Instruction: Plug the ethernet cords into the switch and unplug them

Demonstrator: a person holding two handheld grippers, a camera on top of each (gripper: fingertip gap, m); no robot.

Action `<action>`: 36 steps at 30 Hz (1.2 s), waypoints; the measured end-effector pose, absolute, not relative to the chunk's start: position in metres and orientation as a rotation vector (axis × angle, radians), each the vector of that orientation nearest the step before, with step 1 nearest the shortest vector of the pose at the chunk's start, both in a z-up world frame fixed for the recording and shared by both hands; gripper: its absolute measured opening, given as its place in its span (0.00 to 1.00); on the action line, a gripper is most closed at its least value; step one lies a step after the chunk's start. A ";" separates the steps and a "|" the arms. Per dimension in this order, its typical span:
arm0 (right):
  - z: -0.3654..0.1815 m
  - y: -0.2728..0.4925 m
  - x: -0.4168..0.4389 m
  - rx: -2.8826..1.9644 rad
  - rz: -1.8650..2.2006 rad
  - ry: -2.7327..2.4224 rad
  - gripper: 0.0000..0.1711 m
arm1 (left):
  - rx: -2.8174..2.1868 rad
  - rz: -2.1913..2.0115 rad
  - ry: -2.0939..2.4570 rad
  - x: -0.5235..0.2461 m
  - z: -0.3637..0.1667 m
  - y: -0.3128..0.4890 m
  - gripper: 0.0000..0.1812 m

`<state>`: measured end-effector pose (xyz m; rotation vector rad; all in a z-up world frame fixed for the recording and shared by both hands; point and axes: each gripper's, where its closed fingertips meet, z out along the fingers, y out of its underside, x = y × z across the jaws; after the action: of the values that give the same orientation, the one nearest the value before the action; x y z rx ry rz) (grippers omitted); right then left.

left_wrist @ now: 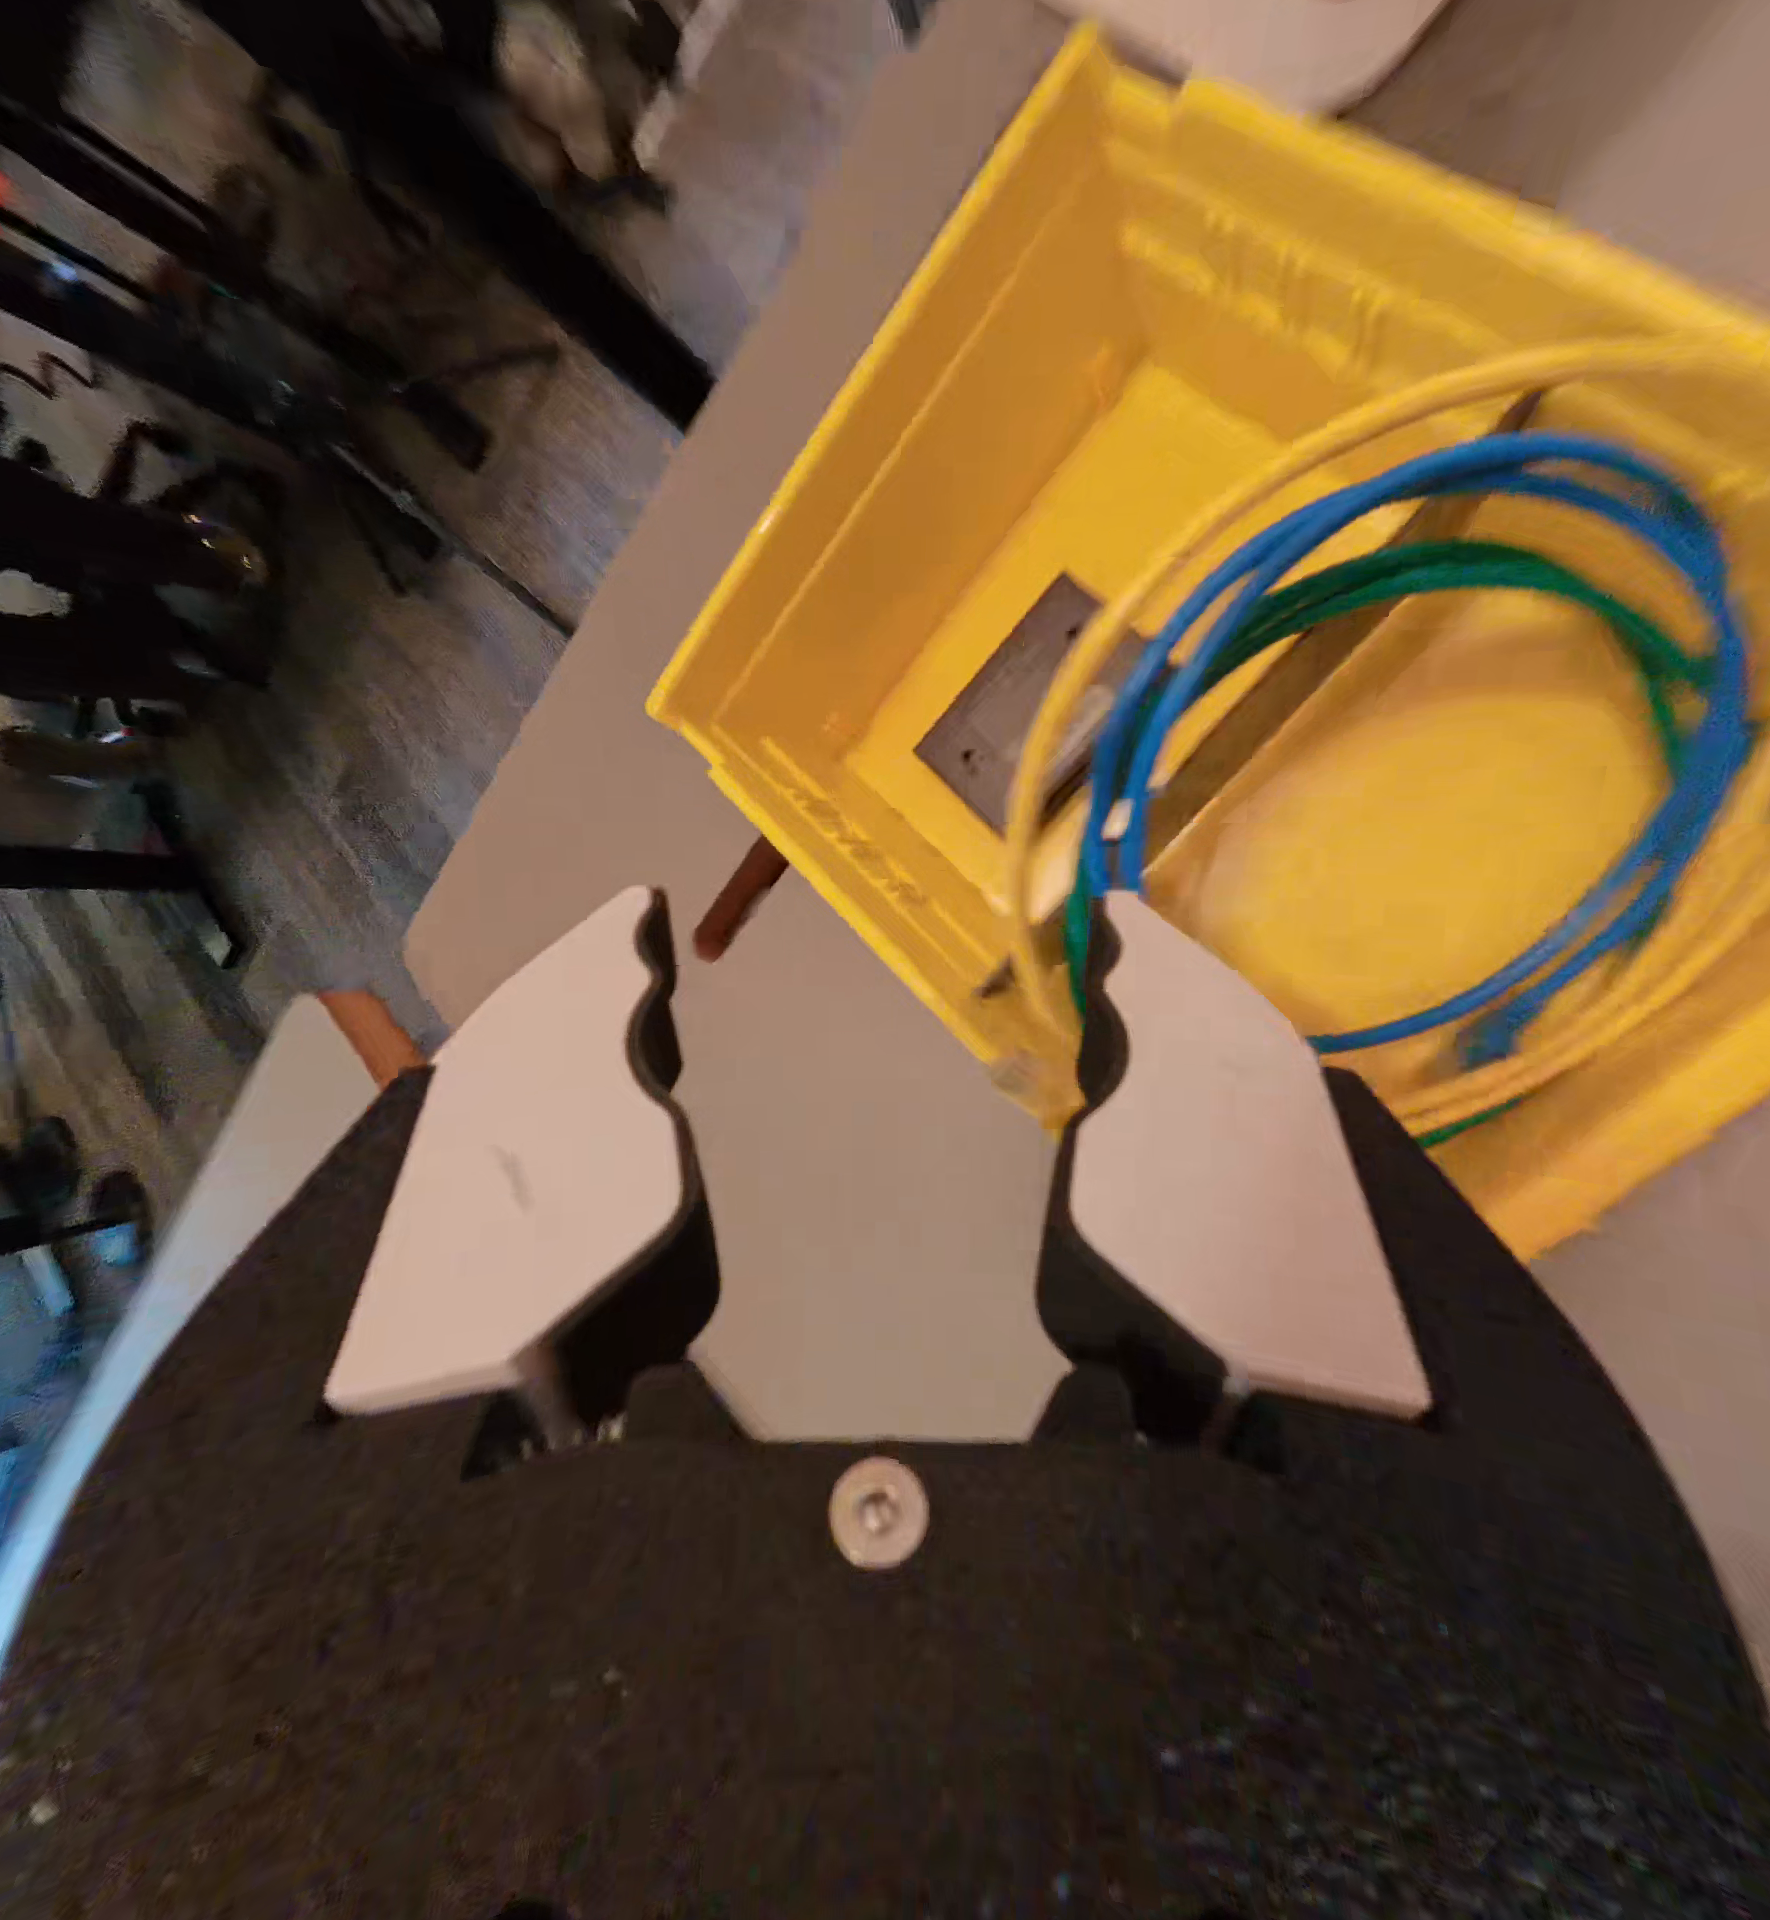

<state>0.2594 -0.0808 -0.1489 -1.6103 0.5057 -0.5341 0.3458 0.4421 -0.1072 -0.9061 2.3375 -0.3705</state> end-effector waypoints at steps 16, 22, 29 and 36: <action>-0.186 -0.018 0.235 -1.640 -0.369 0.367 0.62 | -0.442 0.215 2.843 0.418 -0.224 0.420 0.10; -0.186 -0.019 0.235 -1.633 -0.348 0.372 0.61 | -0.345 0.277 2.799 0.426 -0.224 0.431 0.10; -0.186 -0.019 0.237 -1.627 -0.337 0.384 0.58 | -0.133 0.560 2.814 0.414 -0.232 0.453 0.20; -0.185 -0.019 0.235 -1.624 -0.337 0.372 0.57 | -0.424 0.241 3.014 0.393 -0.247 0.424 0.27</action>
<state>0.2352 -0.0192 -0.1852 -1.6244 0.3722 -0.3370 0.3934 0.4241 -0.2472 -0.4244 3.0145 0.2412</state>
